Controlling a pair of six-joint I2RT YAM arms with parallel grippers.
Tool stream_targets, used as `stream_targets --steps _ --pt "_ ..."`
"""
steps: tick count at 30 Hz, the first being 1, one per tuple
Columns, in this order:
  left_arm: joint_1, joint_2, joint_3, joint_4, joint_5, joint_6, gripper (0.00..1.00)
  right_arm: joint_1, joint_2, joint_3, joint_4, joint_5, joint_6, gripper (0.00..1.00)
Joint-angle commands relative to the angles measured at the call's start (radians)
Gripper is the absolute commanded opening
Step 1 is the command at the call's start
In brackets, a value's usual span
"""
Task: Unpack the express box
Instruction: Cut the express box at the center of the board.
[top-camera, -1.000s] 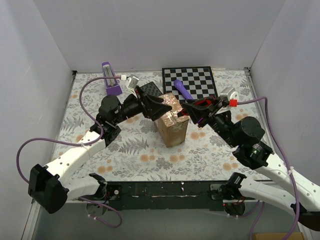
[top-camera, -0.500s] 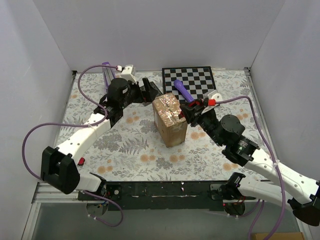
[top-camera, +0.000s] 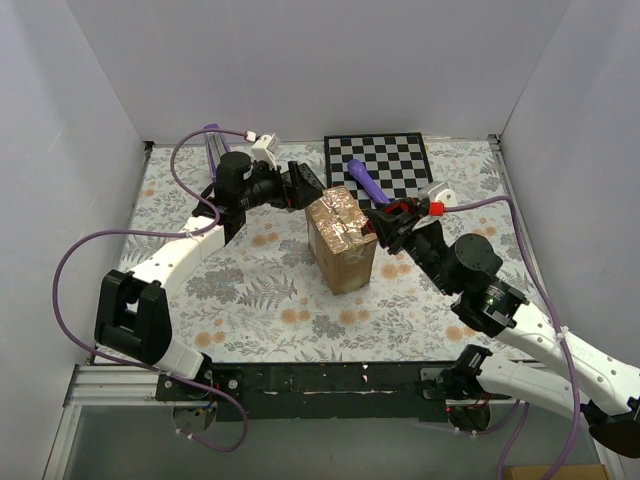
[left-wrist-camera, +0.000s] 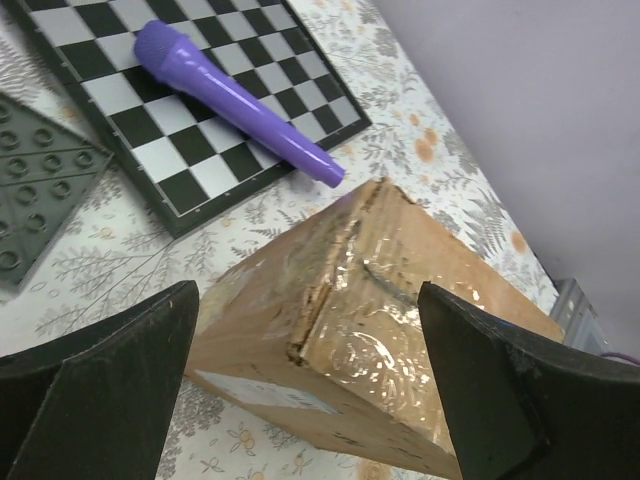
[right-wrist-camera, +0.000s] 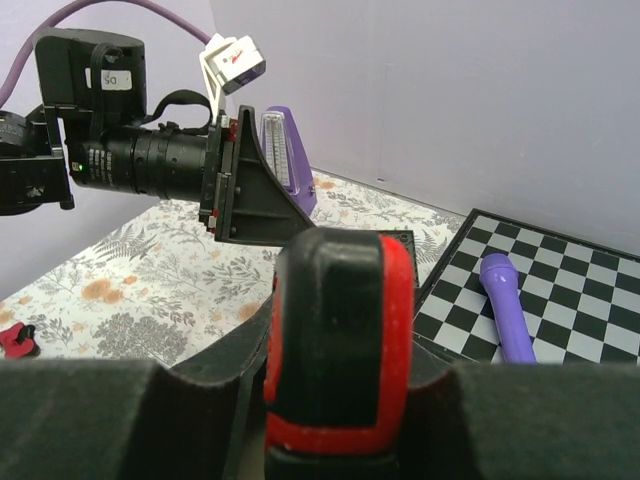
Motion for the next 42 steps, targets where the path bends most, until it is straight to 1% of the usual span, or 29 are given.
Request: stream_targets --steps 1,13,16,20,21,23,24,27,30,31,32,35,37,42 --pt "-0.001 -0.035 -0.01 0.088 0.149 0.003 0.9 0.004 0.005 -0.003 0.089 -0.008 0.01 0.01" --pt "-0.002 -0.005 -0.056 0.148 0.2 0.029 0.71 0.004 0.025 -0.005 0.1 -0.022 0.019 0.01" --pt "-0.002 -0.007 -0.072 0.171 0.2 0.027 0.65 0.004 0.028 -0.006 0.103 -0.021 0.019 0.01" --pt "-0.002 0.004 -0.087 0.209 0.184 0.015 0.56 0.004 0.033 -0.006 0.106 -0.024 0.023 0.01" --pt "-0.002 0.008 -0.087 0.214 0.184 0.01 0.51 0.004 0.033 -0.008 0.104 -0.024 0.025 0.01" --pt "-0.001 0.019 -0.087 0.227 0.186 0.006 0.47 0.004 0.035 -0.008 0.107 -0.025 0.028 0.01" --pt "-0.001 0.024 -0.086 0.23 0.189 0.003 0.42 0.004 0.035 -0.009 0.107 -0.025 0.028 0.01" --pt "-0.001 0.039 -0.079 0.23 0.194 0.003 0.37 0.004 0.032 -0.011 0.106 -0.019 0.028 0.01" --pt "-0.002 0.042 -0.085 0.237 0.191 0.003 0.37 0.004 0.03 -0.011 0.104 -0.015 0.027 0.01" --pt "-0.002 0.041 -0.087 0.235 0.186 0.004 0.43 0.004 0.032 -0.011 0.104 -0.013 0.027 0.01" --pt "-0.002 0.041 -0.089 0.235 0.18 0.004 0.45 0.004 0.03 -0.011 0.104 -0.013 0.025 0.01" --pt "-0.002 0.045 -0.09 0.235 0.18 0.01 0.48 0.004 0.036 -0.009 0.104 -0.015 0.025 0.01" --pt "-0.001 0.053 -0.093 0.243 0.181 0.007 0.47 0.004 0.038 -0.008 0.104 -0.016 0.025 0.01" --pt "-0.001 0.061 -0.102 0.258 0.197 0.003 0.39 0.004 0.038 -0.008 0.101 -0.015 0.025 0.01"
